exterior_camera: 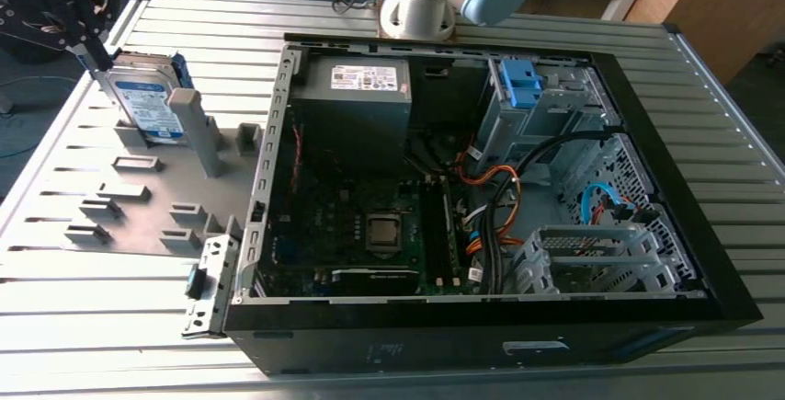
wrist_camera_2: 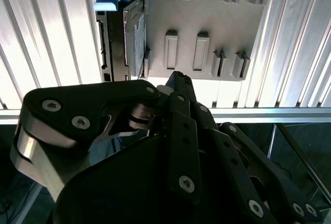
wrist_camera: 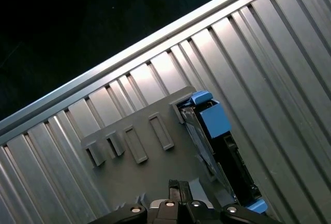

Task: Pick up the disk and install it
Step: 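Pick up the disk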

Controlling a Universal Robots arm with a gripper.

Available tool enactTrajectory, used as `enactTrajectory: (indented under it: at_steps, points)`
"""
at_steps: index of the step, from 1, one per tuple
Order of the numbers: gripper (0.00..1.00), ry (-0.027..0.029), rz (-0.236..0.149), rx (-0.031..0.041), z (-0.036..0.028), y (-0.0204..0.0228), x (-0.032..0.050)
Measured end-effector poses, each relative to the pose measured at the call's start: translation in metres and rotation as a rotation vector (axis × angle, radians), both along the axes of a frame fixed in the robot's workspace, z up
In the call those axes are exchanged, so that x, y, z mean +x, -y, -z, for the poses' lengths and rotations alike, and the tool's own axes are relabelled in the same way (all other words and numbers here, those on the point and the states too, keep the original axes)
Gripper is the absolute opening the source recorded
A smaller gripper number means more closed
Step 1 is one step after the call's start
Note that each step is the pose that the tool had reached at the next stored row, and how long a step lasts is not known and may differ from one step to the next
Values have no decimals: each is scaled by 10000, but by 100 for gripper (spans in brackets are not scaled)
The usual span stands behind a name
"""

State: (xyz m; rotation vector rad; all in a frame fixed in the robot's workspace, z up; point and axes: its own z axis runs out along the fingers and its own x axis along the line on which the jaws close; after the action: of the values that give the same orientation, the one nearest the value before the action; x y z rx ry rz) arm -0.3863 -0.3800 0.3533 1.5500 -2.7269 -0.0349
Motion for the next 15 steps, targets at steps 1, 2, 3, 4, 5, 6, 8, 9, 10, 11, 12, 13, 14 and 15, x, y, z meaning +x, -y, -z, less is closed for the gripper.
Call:
enactTrajectory:
  at_steps: [1, 2, 3, 4, 5, 6, 8, 9, 10, 11, 12, 13, 14, 15]
  points:
    - [11, 0, -11, 0, 0, 0, 0]
    - [11, 0, -22, 0, 0, 0, 0]
    - [11, 0, -33, 0, 0, 0, 0]
    - [11, 0, -45, 0, 0, 0, 0]
    - [11, 0, -56, 0, 0, 0, 0]
    - [11, 0, -68, 0, 0, 0, 0]
    - [11, 0, -91, 0, 0, 0, 0]
    - [11, 0, -102, 0, 0, 0, 0]
    - [11, 0, -113, 0, 0, 0, 0]
    - [11, 0, -124, 0, 0, 0, 0]
    - [11, 1, -136, 0, 0, 0, 0]
    - [11, 0, -148, 0, 0, 0, 0]
    - [11, 0, -159, 0, 0, 0, 0]
    - [11, 0, -170, 0, 0, 0, 0]
